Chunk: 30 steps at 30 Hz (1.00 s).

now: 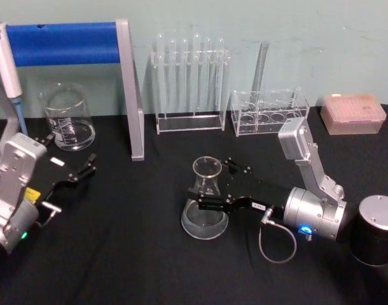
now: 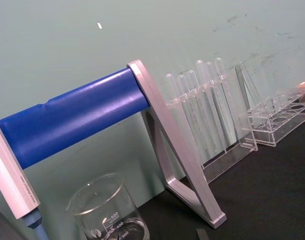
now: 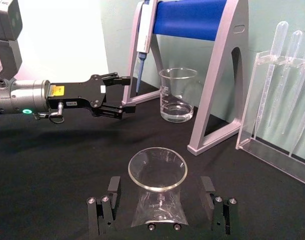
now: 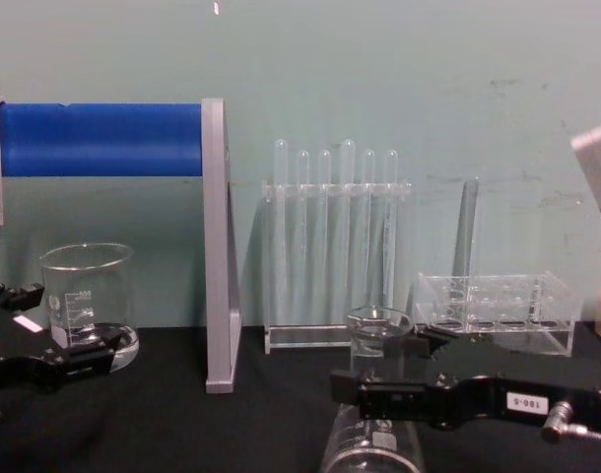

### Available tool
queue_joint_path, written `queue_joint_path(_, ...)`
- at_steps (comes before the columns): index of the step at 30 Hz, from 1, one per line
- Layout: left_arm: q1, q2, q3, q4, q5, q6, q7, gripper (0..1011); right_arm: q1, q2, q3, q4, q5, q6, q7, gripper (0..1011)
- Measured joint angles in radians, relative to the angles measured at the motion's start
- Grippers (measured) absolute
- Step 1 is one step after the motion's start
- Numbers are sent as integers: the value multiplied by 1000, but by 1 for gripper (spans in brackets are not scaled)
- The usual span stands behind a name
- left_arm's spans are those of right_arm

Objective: Grasp the erlenmeyer flask with one hand, shake it three times, then place it back.

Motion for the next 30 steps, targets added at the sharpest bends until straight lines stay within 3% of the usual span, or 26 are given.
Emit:
queue_joint_path(18, 0, 0, 0, 0, 0, 0, 0, 1001, -7, 22, -6, -12, 2, -5, 21, 1000)
queue_joint_path(30, 0, 0, 0, 0, 0, 0, 0, 1001, -57, 83, 19, -66, 10, -2, 5, 1000)
